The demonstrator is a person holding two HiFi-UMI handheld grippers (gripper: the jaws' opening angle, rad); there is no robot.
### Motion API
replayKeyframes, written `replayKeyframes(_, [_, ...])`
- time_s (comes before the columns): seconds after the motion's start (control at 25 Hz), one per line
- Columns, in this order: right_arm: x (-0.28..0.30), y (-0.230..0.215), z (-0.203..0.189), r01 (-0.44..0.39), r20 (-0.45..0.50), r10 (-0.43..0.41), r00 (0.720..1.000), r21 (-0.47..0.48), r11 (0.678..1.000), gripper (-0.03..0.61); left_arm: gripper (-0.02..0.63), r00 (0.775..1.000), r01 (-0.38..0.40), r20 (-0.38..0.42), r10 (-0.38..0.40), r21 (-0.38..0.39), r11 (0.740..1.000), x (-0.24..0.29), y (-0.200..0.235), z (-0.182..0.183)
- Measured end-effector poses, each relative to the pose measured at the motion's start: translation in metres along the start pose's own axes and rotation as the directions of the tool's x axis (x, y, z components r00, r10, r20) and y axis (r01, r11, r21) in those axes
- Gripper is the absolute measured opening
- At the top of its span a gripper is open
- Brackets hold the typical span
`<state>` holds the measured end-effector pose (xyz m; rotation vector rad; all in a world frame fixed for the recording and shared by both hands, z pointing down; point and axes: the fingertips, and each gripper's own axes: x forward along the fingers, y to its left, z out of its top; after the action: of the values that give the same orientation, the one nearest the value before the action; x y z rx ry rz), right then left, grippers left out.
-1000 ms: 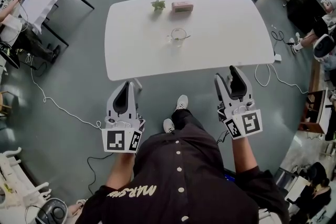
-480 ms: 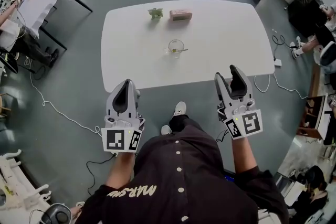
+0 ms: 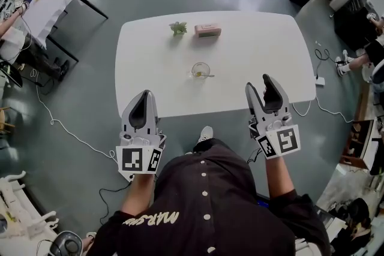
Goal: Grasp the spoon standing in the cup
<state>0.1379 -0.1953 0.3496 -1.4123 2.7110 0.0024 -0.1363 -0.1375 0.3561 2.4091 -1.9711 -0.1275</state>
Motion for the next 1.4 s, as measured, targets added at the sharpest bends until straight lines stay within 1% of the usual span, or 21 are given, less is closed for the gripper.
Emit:
replayKeyframes(0.28, [0.031, -0.018, -0.009, -0.032, -0.012, 0.033, 0.999, 0.027, 0.999, 0.189, 0.009, 0.999, -0.036, -0.029, 0.036, 0.007, 0.999, 0.023, 0.004, -0.007])
replayKeyframes(0.48, [0.052, -0.015, -0.020, -0.070, -0.038, 0.071, 0.997, 0.035, 0.997, 0.189, 0.009, 0.996, -0.079, -0.045, 0.078, -0.007, 0.997, 0.027, 0.016, -0.014])
replayKeyframes(0.64, [0.069, -0.013, -0.020, -0.081, -0.043, 0.082, 0.996, 0.034, 0.996, 0.189, 0.009, 0.995, -0.092, -0.051, 0.091, -0.016, 0.996, 0.033, 0.028, -0.016])
replayKeyframes(0.76, [0.082, -0.011, -0.020, -0.069, -0.038, 0.070, 0.997, 0.025, 0.997, 0.189, 0.009, 0.997, -0.071, -0.043, 0.070, -0.030, 0.997, 0.044, 0.037, -0.015])
replayKeyframes(0.84, [0.091, -0.010, -0.020, -0.050, -0.038, 0.051, 0.998, 0.024, 0.998, 0.189, 0.009, 0.999, -0.036, -0.042, 0.034, -0.042, 0.998, 0.054, 0.040, -0.013])
replayKeyframes(1.0, [0.109, -0.003, -0.020, -0.021, -0.039, 0.022, 0.999, 0.026, 0.999, 0.190, 0.009, 0.999, 0.034, -0.027, -0.034, -0.014, 0.999, 0.072, 0.050, 0.000])
replayKeyframes(1.2, [0.123, 0.005, -0.023, -0.003, -0.043, 0.004, 0.999, 0.028, 1.000, 0.190, 0.009, 0.998, 0.047, -0.032, -0.048, -0.014, 0.999, 0.085, 0.073, 0.001])
replayKeyframes(1.4, [0.127, 0.001, -0.032, 0.027, -0.069, -0.024, 0.997, 0.037, 0.999, 0.190, 0.009, 0.997, 0.059, -0.041, -0.060, -0.019, 0.998, 0.093, 0.080, -0.002])
